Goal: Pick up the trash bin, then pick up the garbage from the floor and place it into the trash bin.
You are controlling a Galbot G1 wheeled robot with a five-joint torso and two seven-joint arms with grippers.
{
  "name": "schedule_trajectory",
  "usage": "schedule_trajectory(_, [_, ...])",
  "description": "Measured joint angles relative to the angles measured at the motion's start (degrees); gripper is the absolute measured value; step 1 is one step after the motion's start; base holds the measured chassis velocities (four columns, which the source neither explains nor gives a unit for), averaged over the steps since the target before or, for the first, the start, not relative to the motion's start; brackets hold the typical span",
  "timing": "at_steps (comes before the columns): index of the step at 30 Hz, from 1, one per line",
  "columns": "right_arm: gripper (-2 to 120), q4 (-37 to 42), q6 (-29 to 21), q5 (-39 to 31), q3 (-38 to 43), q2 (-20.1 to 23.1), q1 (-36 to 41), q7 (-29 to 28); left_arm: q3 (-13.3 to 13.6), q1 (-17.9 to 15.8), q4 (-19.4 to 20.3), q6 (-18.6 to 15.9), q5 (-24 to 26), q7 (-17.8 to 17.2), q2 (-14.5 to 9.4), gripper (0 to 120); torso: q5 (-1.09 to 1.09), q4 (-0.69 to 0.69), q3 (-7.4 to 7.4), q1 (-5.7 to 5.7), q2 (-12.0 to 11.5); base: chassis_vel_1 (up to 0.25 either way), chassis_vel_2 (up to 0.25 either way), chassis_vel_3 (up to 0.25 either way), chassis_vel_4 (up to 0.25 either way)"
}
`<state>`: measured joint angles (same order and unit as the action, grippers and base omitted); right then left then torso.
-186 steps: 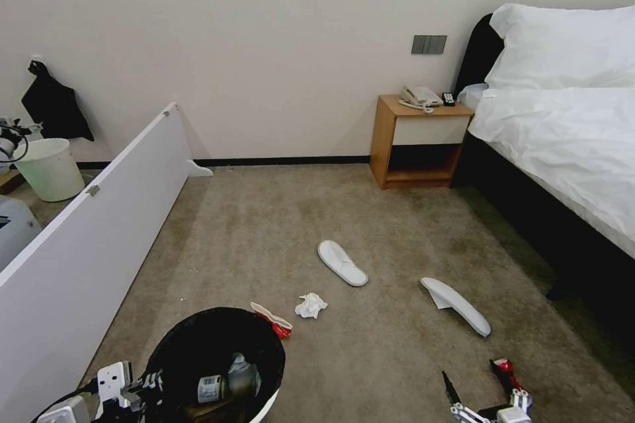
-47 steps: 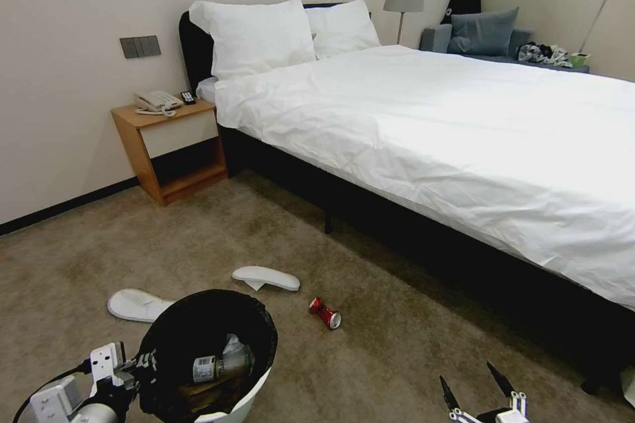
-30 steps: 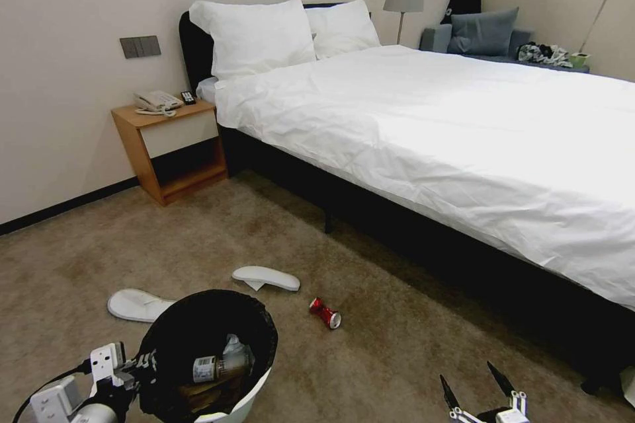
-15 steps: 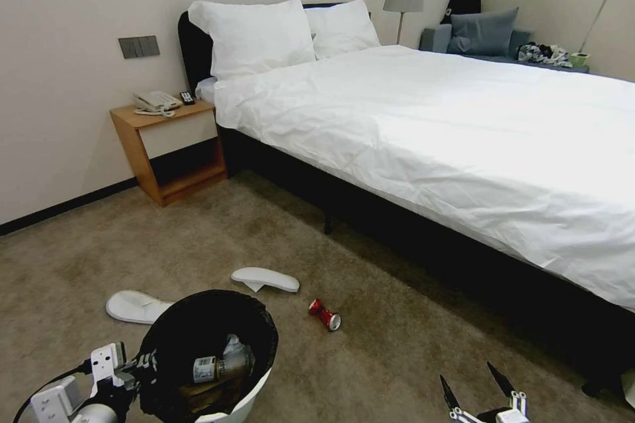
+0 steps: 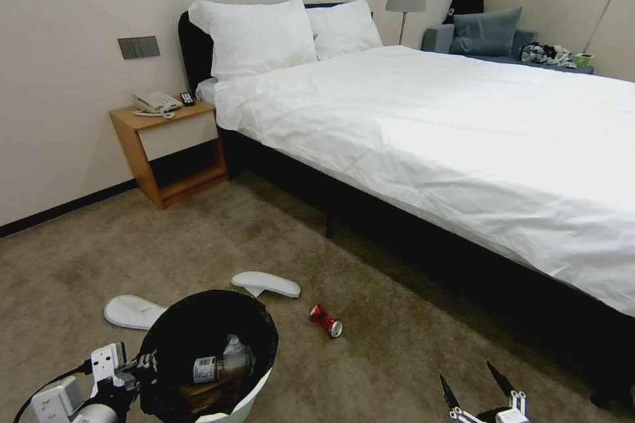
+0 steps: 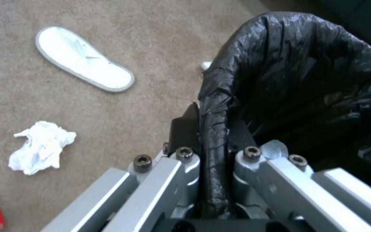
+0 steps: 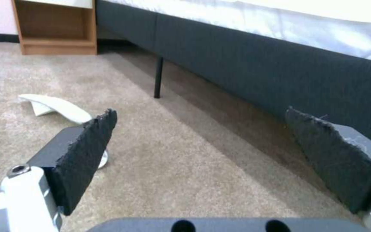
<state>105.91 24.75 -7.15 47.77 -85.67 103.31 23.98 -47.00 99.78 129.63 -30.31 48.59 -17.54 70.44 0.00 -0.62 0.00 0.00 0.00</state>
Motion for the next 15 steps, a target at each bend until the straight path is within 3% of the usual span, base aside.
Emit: schedule_trajectory(15, [100,-0.11,0.00,-0.04,-0.11,0.07,-0.13,0.19,0.10,-0.08,-0.06,-0.06,-0.10,-0.06,0.05,4,0.00,0.00,0.00,0.00,0.00,-0.060,0.053,0.060,-0.060])
